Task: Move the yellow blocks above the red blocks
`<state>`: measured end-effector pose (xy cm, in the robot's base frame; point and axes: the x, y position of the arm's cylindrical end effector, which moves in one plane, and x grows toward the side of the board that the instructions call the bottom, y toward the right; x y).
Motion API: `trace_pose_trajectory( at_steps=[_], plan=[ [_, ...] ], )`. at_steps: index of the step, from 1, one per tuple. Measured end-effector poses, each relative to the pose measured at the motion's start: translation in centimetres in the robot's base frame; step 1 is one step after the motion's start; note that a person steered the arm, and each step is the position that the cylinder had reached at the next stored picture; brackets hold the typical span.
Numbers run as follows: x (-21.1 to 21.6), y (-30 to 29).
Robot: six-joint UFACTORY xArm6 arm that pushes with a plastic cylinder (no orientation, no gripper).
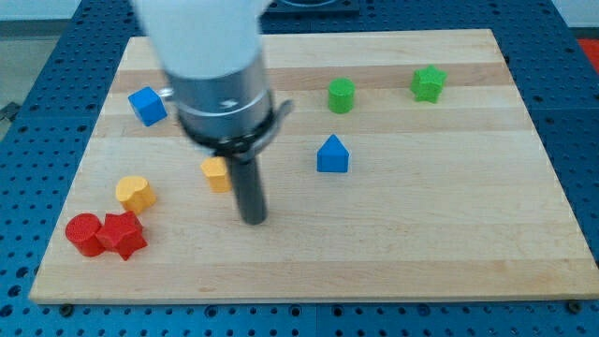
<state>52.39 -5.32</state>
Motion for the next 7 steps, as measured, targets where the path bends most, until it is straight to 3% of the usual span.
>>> trace_pose_trajectory(
  at_steps=[2, 4, 7],
  plan=[
    [-5.1, 0.9],
    [-7.3, -1.8],
    [-4.2, -11.0]
  ],
)
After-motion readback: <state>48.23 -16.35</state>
